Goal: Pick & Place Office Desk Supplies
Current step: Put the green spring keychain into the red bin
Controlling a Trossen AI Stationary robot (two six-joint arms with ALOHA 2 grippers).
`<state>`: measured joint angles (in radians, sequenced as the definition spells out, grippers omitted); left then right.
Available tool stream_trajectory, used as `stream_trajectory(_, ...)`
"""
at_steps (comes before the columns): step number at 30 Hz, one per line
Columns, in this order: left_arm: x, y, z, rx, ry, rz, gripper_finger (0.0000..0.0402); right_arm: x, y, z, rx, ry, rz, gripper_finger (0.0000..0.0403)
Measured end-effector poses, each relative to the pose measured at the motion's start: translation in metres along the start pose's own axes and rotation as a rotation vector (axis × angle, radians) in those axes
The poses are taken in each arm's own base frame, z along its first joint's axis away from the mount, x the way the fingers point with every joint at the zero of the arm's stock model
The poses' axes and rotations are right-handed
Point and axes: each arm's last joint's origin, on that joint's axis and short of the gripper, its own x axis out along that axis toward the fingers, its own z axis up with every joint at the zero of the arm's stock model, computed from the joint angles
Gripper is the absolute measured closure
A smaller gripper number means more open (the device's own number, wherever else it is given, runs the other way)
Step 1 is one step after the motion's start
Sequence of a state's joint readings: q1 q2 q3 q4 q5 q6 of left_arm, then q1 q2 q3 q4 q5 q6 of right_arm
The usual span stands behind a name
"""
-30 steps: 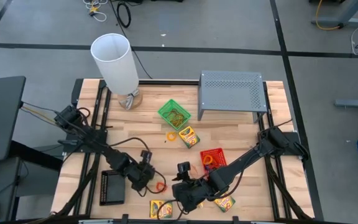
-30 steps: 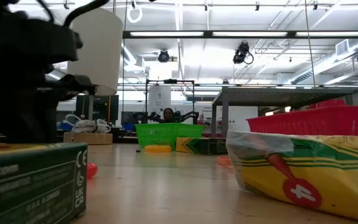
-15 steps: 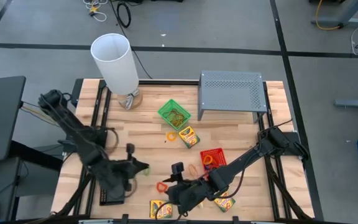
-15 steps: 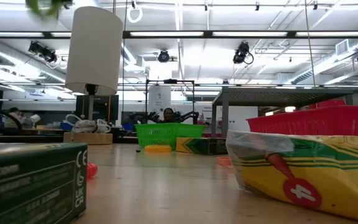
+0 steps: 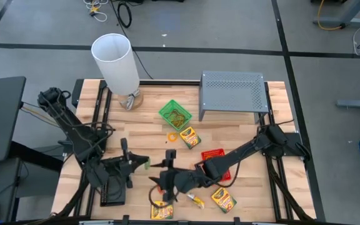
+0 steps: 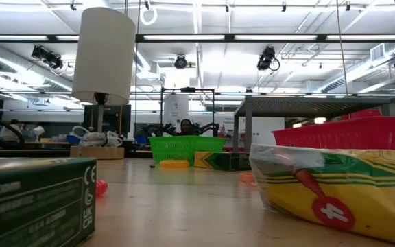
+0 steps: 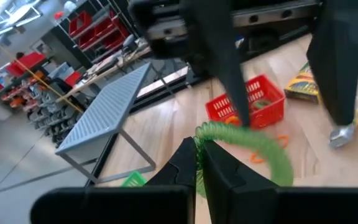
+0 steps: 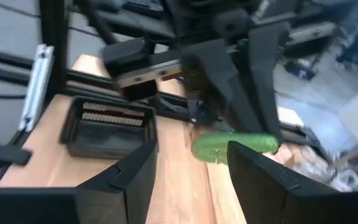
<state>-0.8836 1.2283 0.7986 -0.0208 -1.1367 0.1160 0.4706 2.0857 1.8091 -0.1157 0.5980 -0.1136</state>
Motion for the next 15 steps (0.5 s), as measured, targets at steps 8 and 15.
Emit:
stream_trajectory(8,0.015,0.006,-0.001,0.015,0.027,0.039,0.0391,0.008,-0.012,-0.002,0.095,0.013,0.003,0.0199)
stream_trajectory(15,0.024,0.011,-0.002,0.029,0.045,0.055,0.0391,0.006,-0.012,-0.013,0.099,0.114,-0.106,0.0199)
